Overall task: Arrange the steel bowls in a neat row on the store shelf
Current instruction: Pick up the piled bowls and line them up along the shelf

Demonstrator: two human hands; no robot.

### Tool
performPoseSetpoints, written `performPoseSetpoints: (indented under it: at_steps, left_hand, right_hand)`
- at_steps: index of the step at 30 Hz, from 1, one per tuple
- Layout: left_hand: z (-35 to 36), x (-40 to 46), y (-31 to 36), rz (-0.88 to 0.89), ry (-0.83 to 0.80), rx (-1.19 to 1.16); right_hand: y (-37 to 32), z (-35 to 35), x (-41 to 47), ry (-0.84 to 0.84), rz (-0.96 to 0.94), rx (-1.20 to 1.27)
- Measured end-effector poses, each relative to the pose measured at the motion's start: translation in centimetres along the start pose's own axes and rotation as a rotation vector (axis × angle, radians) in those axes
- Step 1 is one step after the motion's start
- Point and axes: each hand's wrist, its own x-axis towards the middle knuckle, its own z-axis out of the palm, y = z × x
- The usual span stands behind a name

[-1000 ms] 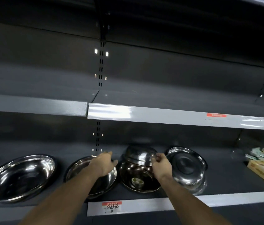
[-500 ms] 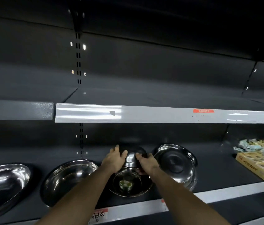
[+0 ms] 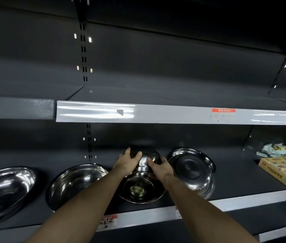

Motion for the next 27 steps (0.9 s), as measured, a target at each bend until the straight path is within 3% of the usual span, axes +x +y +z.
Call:
performPoseSetpoints:
  at_steps: [6, 11, 22, 27]
  left_hand:
    - [-0.5, -1.1, -0.3, 0.007, 0.064, -0.105]
    - [-1.4, -2.3, 0.0, 0.003, 0.209, -0.254]
    - [-3.9, -3.5, -0.3, -0.046, 0.262, -0.889]
    - [-4.8, -4.0, -1.2, -0.053, 0.169, -1.067]
  right_hand:
    - [-0.5, -0.2, -1.5, 0.028, -0.161, -0.123]
    - [-0.9, -0.7, -2.7, 0.002, -0.245, -0.227]
    - [-1.9, -2.2, -4.8, 0.061, -0.559, -0.424]
    - [-2.1, -2.3, -5.9, 0.274, -0.558, -0.118]
